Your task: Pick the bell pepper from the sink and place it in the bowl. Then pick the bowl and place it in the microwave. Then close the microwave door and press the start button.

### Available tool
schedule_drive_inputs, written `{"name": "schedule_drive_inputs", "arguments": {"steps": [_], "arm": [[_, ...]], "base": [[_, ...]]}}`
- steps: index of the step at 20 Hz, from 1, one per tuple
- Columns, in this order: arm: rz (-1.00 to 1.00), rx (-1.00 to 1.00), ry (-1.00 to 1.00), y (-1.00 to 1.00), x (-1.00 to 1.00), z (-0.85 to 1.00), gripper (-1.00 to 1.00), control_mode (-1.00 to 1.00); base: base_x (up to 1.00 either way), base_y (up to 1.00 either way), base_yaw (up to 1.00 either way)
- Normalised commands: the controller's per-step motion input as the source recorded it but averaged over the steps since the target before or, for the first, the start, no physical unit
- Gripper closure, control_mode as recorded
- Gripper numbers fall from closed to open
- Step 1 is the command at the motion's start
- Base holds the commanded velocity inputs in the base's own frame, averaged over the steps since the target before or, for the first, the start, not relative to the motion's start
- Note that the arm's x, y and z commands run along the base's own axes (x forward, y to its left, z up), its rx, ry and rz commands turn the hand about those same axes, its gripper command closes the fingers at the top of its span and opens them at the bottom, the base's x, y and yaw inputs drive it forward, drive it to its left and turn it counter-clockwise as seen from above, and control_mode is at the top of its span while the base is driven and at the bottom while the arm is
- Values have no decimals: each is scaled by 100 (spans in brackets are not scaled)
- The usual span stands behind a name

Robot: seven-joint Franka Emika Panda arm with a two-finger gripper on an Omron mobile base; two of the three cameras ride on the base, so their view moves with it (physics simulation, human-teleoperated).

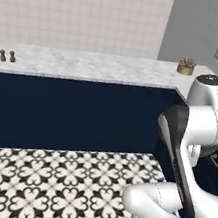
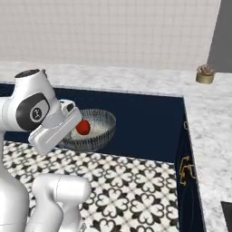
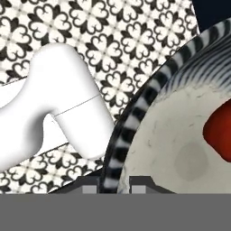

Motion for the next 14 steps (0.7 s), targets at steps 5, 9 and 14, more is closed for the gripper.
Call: {"name": "schedule_drive_inputs", "arguments": {"steps": [5, 9, 14], "arm": [[0, 0, 0, 0, 0, 0, 100, 100], [0, 0, 0, 0, 0, 0, 100, 100], [0, 0, 0, 0, 0, 0, 100, 100]], "base": [[1, -3, 100], [1, -5, 100], [1, -6, 100]]}}
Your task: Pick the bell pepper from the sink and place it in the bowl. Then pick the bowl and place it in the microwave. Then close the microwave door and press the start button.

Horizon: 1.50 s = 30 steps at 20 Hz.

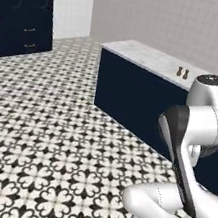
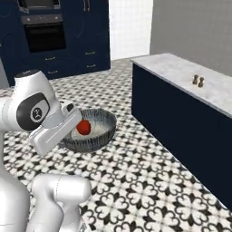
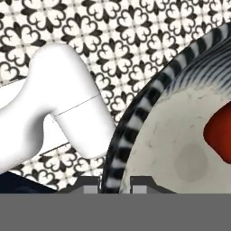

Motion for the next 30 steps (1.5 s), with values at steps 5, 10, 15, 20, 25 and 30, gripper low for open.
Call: {"name": "schedule_drive_inputs", "arguments": {"steps": [5, 10, 15, 20, 25, 30], "arm": [[0, 0, 0, 0, 0, 0, 100, 100], [0, 0, 0, 0, 0, 0, 100, 100], [0, 0, 0, 0, 0, 0, 100, 100], [0, 0, 0, 0, 0, 0, 100, 100], [0, 0, 0, 0, 0, 0, 100, 100], [0, 0, 0, 0, 0, 0, 100, 100]], "base": [[14, -7, 97], [92, -37, 71], [100, -41, 51], [100, -29, 40], [100, -23, 39], [100, -51, 34]]}}
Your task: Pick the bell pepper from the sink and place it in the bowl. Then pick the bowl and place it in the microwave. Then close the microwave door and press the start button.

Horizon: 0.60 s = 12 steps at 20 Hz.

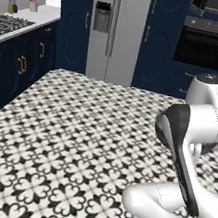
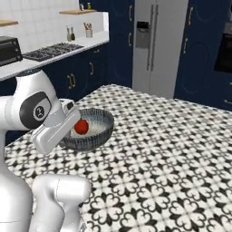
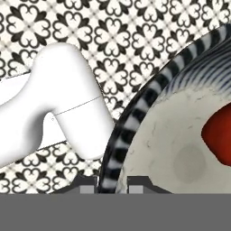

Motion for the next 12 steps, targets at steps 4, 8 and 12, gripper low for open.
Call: {"name": "schedule_drive_inputs", "arguments": {"steps": [4, 8, 12], "arm": [[0, 0, 0, 0, 0, 0, 100, 100], [0, 0, 0, 0, 0, 0, 100, 100], [0, 0, 0, 0, 0, 0, 100, 100]], "base": [[100, -72, 29], [100, -74, 27], [100, -67, 27]]}}
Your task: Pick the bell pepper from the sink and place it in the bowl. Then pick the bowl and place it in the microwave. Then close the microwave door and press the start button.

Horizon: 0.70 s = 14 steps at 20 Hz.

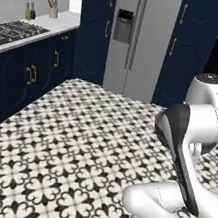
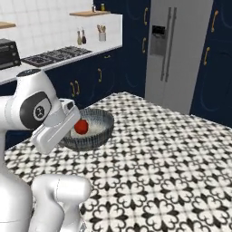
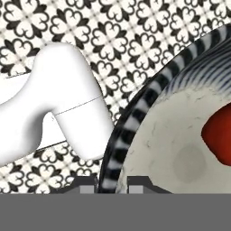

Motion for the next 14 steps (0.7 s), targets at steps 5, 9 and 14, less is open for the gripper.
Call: {"name": "schedule_drive_inputs", "arguments": {"steps": [5, 9, 14], "arm": [[0, 0, 0, 0, 0, 0, 100, 100], [0, 0, 0, 0, 0, 0, 100, 100], [0, 0, 0, 0, 0, 0, 100, 100]], "base": [[100, -65, 26], [98, -68, 22], [73, -87, 17]]}}
